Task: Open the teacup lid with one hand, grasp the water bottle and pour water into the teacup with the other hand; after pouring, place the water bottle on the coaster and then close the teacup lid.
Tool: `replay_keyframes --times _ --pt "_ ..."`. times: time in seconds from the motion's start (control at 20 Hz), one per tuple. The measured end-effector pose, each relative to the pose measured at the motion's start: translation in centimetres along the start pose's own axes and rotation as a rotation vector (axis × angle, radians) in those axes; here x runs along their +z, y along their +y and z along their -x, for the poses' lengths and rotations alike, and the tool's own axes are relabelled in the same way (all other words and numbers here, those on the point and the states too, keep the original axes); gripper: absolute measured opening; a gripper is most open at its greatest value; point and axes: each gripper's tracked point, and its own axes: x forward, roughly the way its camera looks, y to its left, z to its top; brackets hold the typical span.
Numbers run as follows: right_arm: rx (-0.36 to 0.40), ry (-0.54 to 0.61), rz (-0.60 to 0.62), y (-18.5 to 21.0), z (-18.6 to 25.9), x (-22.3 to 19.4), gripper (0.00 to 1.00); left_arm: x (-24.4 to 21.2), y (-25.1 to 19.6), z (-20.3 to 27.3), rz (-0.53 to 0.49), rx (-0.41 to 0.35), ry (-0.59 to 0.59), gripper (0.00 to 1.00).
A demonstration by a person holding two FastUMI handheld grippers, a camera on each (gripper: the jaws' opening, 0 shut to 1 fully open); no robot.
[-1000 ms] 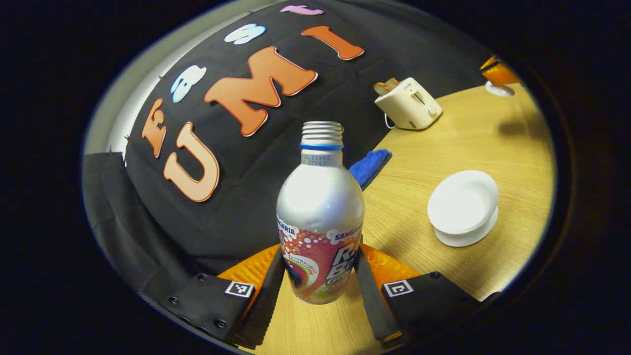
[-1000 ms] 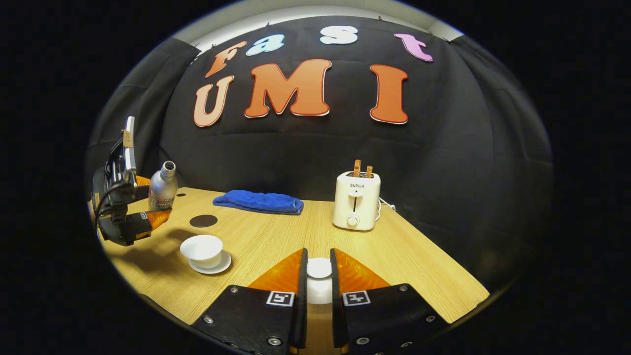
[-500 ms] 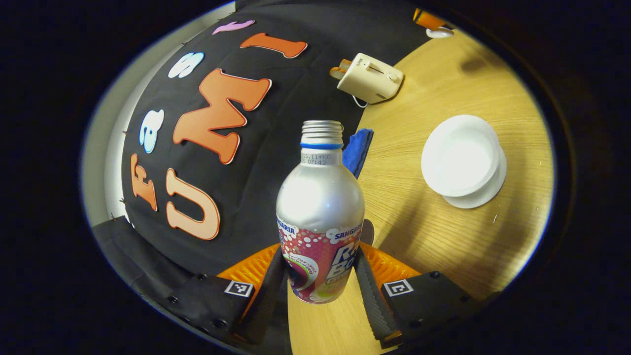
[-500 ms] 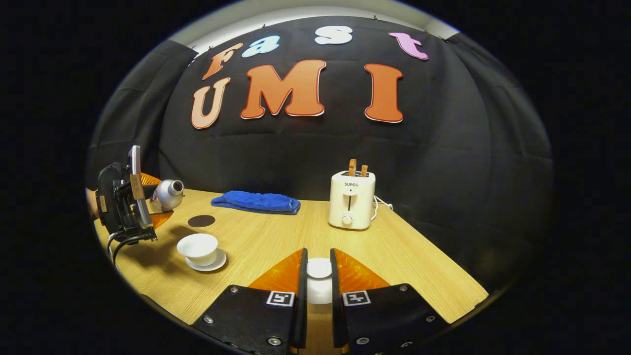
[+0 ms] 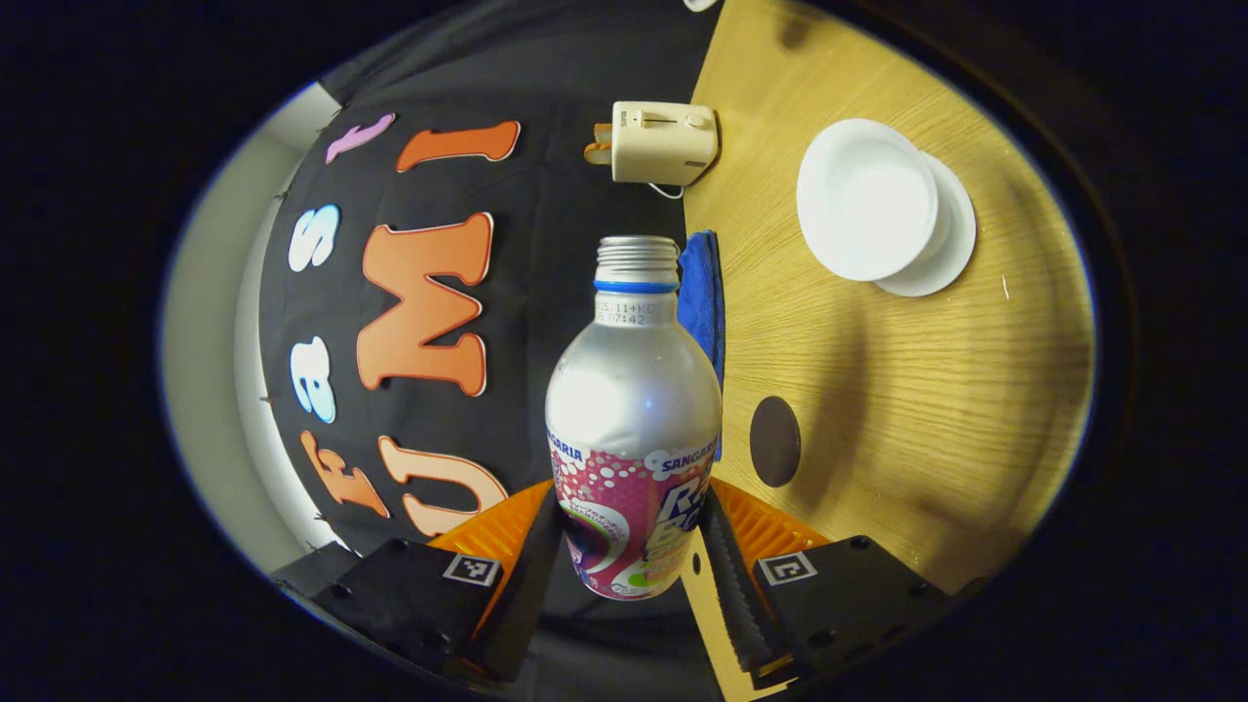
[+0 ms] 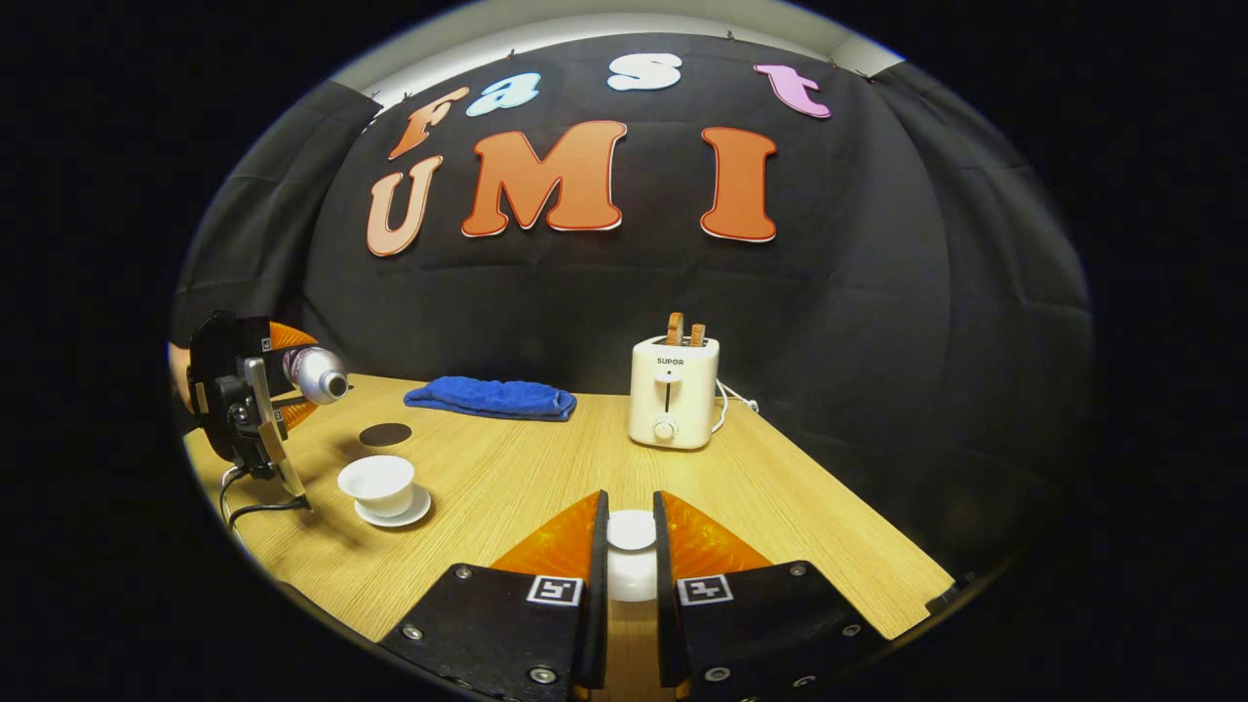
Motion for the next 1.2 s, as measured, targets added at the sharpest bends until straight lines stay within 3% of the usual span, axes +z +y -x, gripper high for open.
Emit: replay_keyframes --times 0.1,0.25,0.3,0.6,0.85,1.15,1.2 --pt "-0.008 0.009 0.016 -0.3 0.1 -0.3 0.21 0.5 0.6 0.4 -0.075 0.013 -0.029 0.77" --pt "-0.011 0.007 0.024 -0.4 0.3 0.0 0.21 1.0 0.6 -0.1 -0.148 0.004 -0.055 0.81" --pt "-0.011 0.005 0.026 -0.3 0.4 0.1 0.21 1.3 0.8 -0.3 -0.177 0.009 -0.063 0.77" --pt "-0.022 0.001 0.046 -0.6 0.6 0.4 0.22 1.6 2.1 -0.6 -0.305 0.058 -0.088 0.78" --pt "-0.017 -0.001 0.045 -0.3 0.7 0.6 0.21 2.0 3.8 -1.0 -0.359 0.103 -0.100 0.84" --pt "-0.005 -0.003 0.061 0.2 0.7 0.9 0.21 2.6 7.1 -0.5 -0.404 0.163 -0.121 0.81" --pt "-0.006 -0.003 0.064 0.2 0.7 1.0 0.21 2.7 7.8 -0.4 -0.410 0.175 -0.123 0.84"
